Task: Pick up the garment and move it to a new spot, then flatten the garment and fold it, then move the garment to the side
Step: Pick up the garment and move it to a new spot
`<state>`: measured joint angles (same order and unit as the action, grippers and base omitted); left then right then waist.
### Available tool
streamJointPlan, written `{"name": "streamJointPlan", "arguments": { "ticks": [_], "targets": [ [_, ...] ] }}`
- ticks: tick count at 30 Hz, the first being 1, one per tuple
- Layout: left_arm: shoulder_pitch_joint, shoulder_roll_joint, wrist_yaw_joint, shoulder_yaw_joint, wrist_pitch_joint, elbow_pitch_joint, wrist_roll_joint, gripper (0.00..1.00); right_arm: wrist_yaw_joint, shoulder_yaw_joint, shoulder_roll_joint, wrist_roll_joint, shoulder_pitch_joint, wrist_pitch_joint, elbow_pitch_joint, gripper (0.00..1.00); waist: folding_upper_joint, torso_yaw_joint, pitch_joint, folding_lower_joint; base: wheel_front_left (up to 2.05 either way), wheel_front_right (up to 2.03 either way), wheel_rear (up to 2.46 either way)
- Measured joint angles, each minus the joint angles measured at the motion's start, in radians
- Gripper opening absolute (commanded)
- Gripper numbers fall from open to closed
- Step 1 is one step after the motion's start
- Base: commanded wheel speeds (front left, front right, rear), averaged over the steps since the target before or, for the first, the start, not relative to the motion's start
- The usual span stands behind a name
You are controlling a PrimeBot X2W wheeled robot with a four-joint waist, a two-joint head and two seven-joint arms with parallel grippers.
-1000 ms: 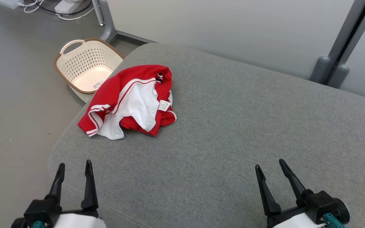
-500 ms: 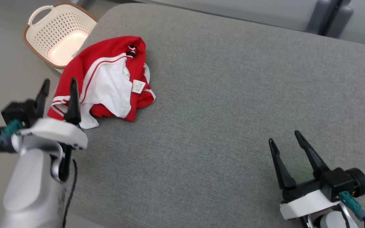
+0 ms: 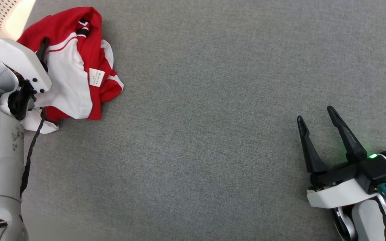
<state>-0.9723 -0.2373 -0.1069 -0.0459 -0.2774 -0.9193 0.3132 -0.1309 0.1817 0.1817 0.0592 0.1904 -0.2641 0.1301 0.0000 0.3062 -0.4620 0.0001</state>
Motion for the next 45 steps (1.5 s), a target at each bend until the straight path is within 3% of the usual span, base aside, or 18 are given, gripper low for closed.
{"name": "streamJointPlan", "arguments": {
  "ticks": [4,7,8,9,10,19,25,29,39,45],
  "targets": [
    [-0.021,0.003,-0.010,0.006,-0.075,-0.045,0.033,1.00,-0.001,-0.003,0.005,0.001,0.011,0.000,-0.025,1.00,0.0000,-0.014,-0.040,0.0000,0.00,0.00,0.00],
    [-0.021,0.007,-0.015,0.014,-0.074,-0.061,0.042,1.00,-0.001,-0.006,0.010,0.001,0.015,-0.002,-0.041,1.00,0.0000,-0.017,-0.063,0.0000,0.00,0.00,0.00],
    [-0.021,0.008,-0.015,0.018,-0.065,-0.064,0.042,0.72,-0.001,-0.007,0.011,0.001,0.016,-0.002,-0.044,1.00,0.0000,-0.017,-0.068,0.0000,0.00,0.00,0.00],
    [-0.021,0.010,-0.015,0.021,-0.049,-0.065,0.043,0.06,-0.001,-0.009,0.011,0.001,0.017,-0.002,-0.047,1.00,0.0000,-0.017,-0.072,-0.0001,0.00,0.00,0.00],
    [-0.021,0.012,-0.016,0.025,-0.032,-0.067,0.044,0.00,-0.001,-0.010,0.012,0.001,0.018,-0.002,-0.048,1.00,0.0000,-0.016,-0.074,0.0000,0.00,0.00,0.00],
    [0.037,0.028,-0.020,0.034,0.200,-0.037,0.088,0.00,-0.001,-0.008,-0.006,0.015,0.014,-0.001,0.000,1.00,0.0000,-0.019,-0.013,-0.0001,0.00,0.00,0.00],
    [0.113,0.005,-0.023,0.077,0.341,0.085,0.136,0.00,-0.001,0.013,-0.036,0.023,-0.013,0.000,0.025,1.00,0.0000,-0.036,0.072,0.0000,0.00,0.00,0.00],
    [0.172,-0.008,-0.023,0.106,0.380,0.191,0.173,0.00,-0.001,0.028,-0.055,0.031,-0.046,0.000,0.042,1.00,0.0000,-0.052,0.141,-0.0001,0.00,0.00,0.00],
    [0.272,-0.052,-0.023,0.181,0.292,0.513,0.224,0.00,-0.001,0.065,-0.104,0.049,-0.081,0.000,0.066,1.00,0.0000,-0.124,0.283,0.0000,0.00,0.00,0.00],
    [0.279,-0.057,-0.004,0.202,0.175,0.714,0.245,0.00,-0.001,0.077,-0.125,0.066,-0.109,0.000,0.077,1.00,0.0000,-0.221,0.345,-0.0001,0.00,0.00,0.00]
  ]
}}
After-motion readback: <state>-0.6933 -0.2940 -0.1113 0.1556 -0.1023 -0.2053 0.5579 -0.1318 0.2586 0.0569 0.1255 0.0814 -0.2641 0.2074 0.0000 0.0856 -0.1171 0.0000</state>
